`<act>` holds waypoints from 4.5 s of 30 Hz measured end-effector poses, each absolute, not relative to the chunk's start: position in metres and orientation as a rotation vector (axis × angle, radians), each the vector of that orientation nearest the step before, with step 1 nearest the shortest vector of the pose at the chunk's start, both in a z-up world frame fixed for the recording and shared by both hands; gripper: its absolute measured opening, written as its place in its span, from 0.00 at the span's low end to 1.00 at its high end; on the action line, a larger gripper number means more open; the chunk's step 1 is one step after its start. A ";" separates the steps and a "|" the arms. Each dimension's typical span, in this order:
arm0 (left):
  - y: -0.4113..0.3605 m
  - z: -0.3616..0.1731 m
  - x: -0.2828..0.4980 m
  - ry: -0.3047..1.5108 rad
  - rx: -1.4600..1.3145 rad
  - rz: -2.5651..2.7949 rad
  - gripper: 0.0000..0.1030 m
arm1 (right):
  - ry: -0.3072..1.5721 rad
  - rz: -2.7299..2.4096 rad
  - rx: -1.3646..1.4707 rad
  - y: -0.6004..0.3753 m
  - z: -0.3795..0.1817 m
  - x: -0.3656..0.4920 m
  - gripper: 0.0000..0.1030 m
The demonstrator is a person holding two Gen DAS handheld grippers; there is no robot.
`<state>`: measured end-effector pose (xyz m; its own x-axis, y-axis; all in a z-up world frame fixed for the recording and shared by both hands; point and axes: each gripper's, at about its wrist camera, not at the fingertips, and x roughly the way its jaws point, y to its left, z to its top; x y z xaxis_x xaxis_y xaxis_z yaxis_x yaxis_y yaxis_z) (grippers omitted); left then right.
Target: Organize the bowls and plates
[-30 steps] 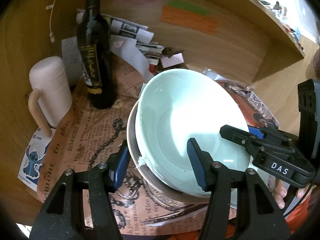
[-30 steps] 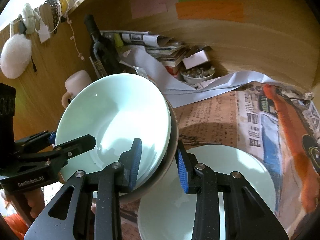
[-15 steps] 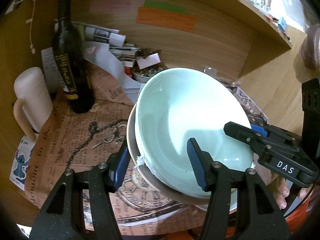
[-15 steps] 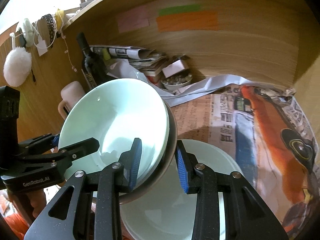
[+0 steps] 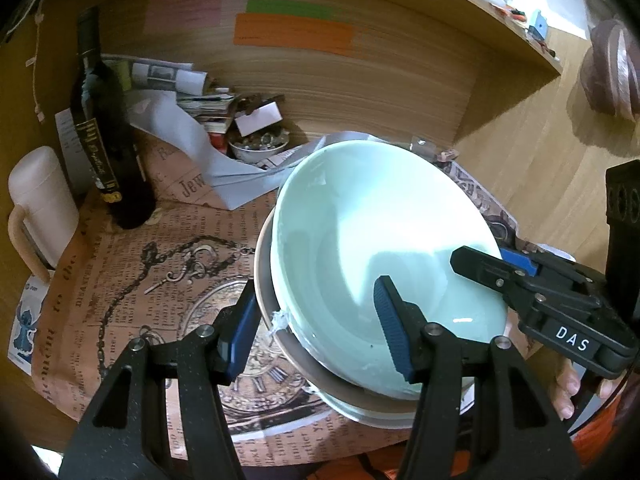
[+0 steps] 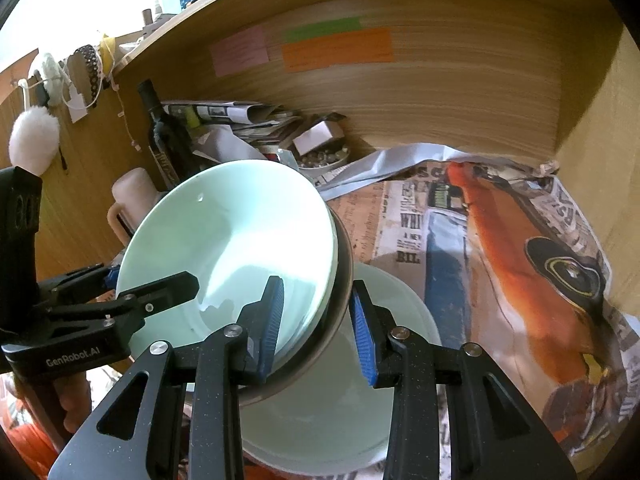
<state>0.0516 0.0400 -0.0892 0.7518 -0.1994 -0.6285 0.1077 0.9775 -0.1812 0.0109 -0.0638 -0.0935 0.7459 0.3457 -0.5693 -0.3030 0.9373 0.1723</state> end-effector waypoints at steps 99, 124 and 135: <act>-0.005 -0.025 -0.056 0.168 -0.035 -0.038 1.00 | 0.158 0.292 0.063 -0.086 -0.041 -0.099 0.99; -0.003 -0.029 -0.046 0.192 -0.045 -0.042 1.00 | 0.172 0.273 0.089 -0.089 -0.043 -0.095 1.00; -0.006 -0.028 -0.040 0.207 -0.056 -0.047 1.00 | 0.173 0.272 0.088 -0.090 -0.043 -0.094 1.00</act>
<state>-0.0403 -0.0059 -0.0283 0.9776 -0.0522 -0.2040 0.0406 0.9973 -0.0608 -0.0943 -0.0897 -0.0426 0.9485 0.2746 -0.1578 -0.2595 0.9595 0.1099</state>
